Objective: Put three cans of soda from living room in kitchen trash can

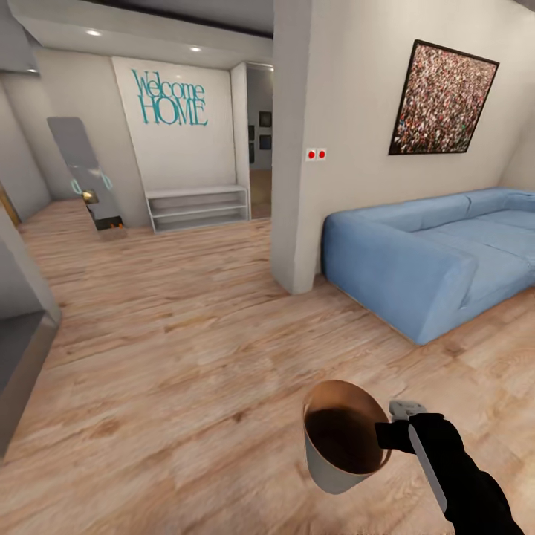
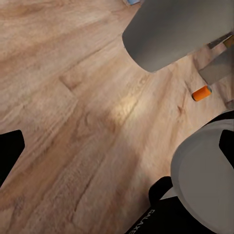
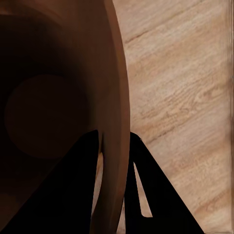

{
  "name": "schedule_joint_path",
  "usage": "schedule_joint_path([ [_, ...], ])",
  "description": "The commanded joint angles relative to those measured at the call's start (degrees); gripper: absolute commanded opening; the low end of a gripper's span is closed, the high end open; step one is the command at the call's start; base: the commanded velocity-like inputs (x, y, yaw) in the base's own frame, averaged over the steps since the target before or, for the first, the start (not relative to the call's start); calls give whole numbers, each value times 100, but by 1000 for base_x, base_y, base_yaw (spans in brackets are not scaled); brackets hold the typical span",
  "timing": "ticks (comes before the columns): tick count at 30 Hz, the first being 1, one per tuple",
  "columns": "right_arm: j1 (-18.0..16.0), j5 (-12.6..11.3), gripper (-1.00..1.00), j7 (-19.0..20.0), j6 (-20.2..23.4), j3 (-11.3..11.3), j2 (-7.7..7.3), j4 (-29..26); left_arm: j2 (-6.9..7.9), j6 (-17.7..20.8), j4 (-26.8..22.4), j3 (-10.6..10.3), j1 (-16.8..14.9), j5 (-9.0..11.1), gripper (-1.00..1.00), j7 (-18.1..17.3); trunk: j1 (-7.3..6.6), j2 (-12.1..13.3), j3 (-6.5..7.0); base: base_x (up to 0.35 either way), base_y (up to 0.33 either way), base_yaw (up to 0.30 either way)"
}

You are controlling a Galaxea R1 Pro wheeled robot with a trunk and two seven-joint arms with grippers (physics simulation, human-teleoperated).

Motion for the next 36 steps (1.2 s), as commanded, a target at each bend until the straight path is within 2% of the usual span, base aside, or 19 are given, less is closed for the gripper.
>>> schedule_joint_path([
  [1,-2,-104,-100,25,2,2,0,-1,0,0,0,0,0,-1,100,0,0,0,5,0,0,-255],
  [36,-2,-104,-100,24,2,7,0,7,0,0,0,0,0,1,100,0,0,0,98,0,0,-295],
])
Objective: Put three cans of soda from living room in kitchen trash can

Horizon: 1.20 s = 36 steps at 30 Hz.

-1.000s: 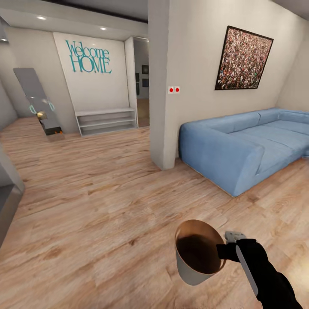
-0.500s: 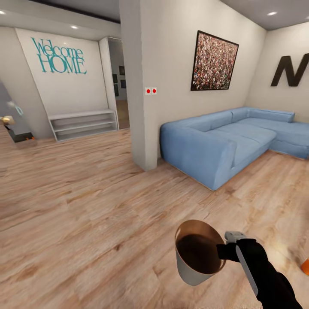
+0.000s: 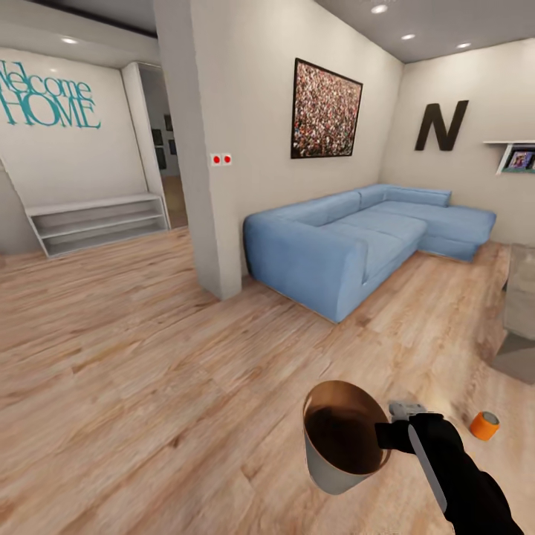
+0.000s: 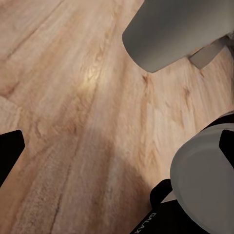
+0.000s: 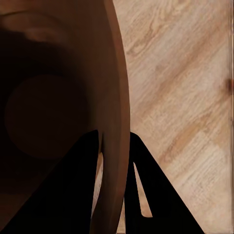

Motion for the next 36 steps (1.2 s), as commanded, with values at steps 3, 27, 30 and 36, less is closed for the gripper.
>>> schedule_joint_path([
  [3,-2,-98,-100,24,3,1,0,-1,0,0,0,0,0,-2,100,0,0,0,7,0,0,-300],
  [27,-2,-98,-100,27,2,1,0,-1,0,0,0,0,0,-3,100,0,0,0,61,0,0,-300],
  [30,-2,-98,-100,25,5,1,0,-1,0,0,0,0,0,-3,100,0,0,0,68,0,0,-300],
  [36,-2,-98,-100,26,4,1,0,-1,0,0,0,0,0,-2,100,0,0,0,82,0,0,-300],
])
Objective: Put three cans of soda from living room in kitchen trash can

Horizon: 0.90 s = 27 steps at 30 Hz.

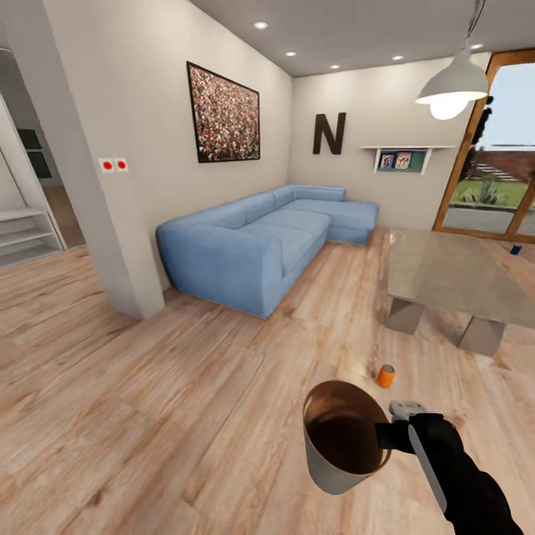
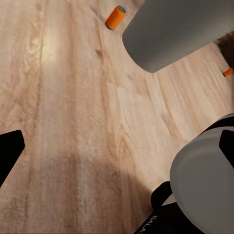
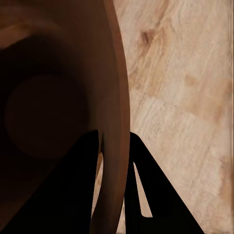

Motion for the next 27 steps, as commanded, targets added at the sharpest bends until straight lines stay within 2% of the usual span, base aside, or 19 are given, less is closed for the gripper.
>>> schedule_joint_path([
  [1,-2,-99,-100,24,1,1,0,-1,0,0,0,0,0,1,100,0,0,0,3,0,0,-300],
  [27,-2,-99,-100,24,0,1,0,-1,0,0,0,0,0,-2,100,0,0,0,56,0,0,-300],
])
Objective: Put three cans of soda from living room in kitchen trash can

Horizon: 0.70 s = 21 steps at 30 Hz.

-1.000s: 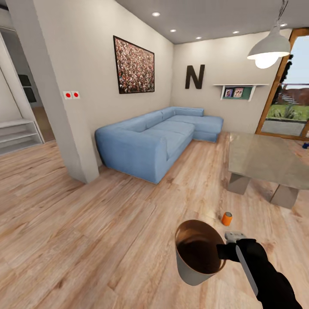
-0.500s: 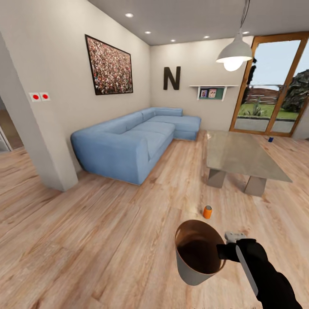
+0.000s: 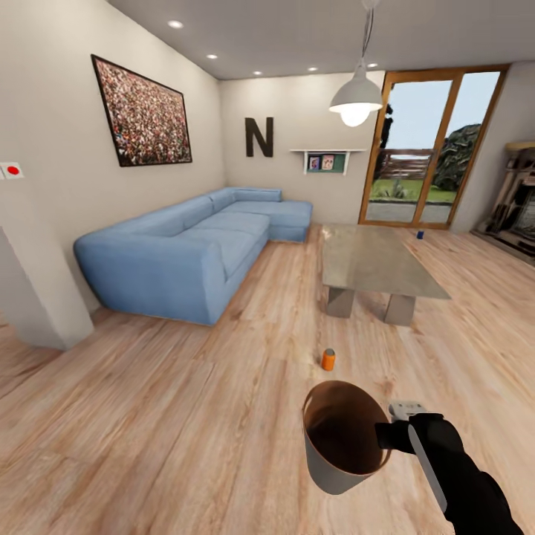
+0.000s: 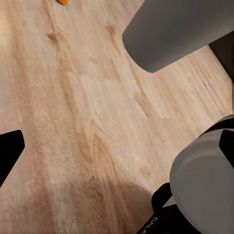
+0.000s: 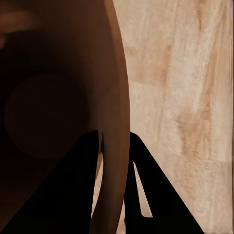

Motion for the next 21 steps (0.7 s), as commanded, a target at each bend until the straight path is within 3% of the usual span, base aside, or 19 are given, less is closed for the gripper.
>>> schedule_joint_path([
  [1,-2,-99,-100,26,4,1,0,-2,0,0,0,0,0,0,100,0,0,0,1,0,0,-300],
  [21,-2,-99,-100,25,6,1,0,-2,0,0,0,0,0,3,100,0,0,0,2,0,0,-300],
])
